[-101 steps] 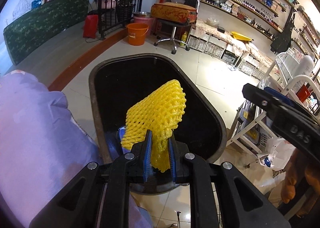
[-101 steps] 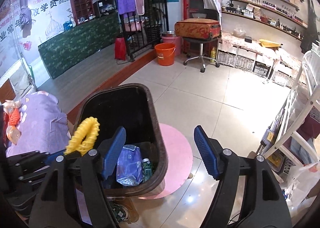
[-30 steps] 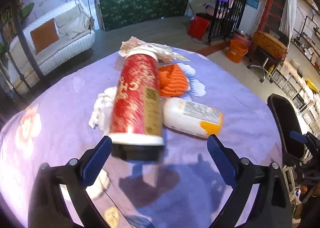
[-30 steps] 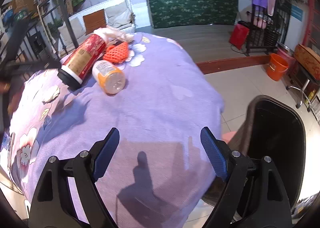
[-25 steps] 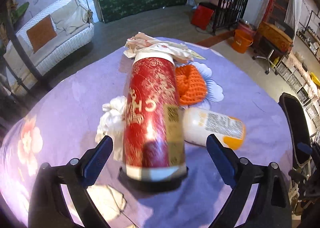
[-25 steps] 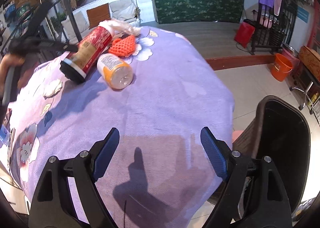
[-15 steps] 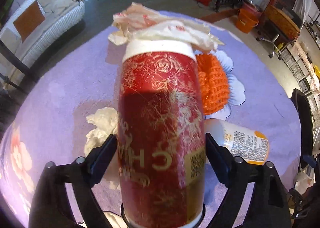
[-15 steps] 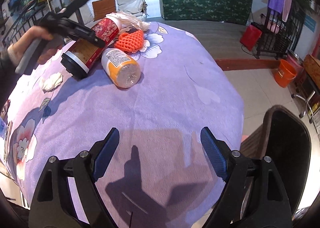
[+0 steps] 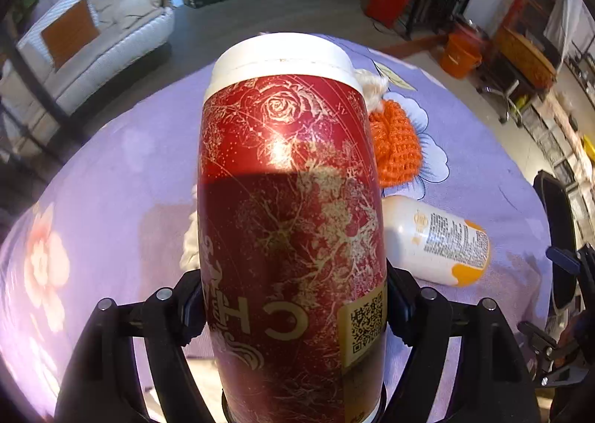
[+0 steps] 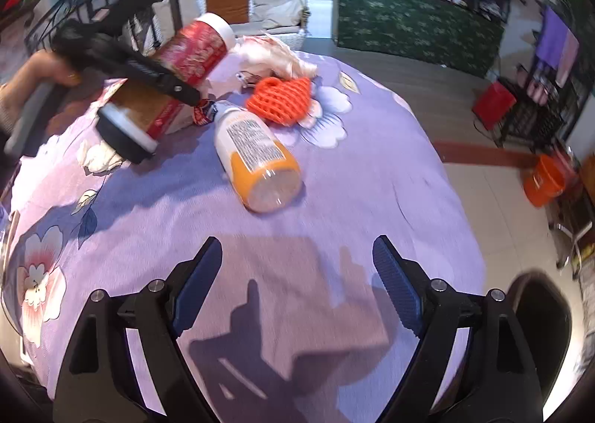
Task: Collect trash
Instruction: 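Grasp the white-orange bottle with the right tool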
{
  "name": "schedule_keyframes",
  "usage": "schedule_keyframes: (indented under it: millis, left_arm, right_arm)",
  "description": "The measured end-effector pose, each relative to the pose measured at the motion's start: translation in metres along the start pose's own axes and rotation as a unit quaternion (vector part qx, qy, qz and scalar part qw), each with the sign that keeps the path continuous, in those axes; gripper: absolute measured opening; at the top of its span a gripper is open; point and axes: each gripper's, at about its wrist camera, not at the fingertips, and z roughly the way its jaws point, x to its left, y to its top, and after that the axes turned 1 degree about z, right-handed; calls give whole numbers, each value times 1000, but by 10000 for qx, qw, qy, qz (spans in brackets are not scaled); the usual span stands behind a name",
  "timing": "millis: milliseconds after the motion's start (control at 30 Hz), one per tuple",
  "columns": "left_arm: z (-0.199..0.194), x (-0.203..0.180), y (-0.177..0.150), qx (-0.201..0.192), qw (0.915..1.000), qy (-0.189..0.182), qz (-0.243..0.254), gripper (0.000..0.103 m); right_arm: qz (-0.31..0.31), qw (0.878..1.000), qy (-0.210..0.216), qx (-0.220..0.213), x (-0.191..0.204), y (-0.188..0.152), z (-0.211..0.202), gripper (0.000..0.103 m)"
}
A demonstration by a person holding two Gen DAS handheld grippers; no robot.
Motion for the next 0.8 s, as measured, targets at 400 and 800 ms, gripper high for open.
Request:
schedule_keyframes:
  millis: [400,800]
  left_arm:
    - [-56,-15,-67,-988,9900,-39,-1004,74]
    - [-68,-35,-99,-1199,9865,-73,-1115,74]
  right_arm:
    - [-1345,9878,6,781,51,65,81,83]
    - [-1672,9774,-61,1289,64,59,115,63]
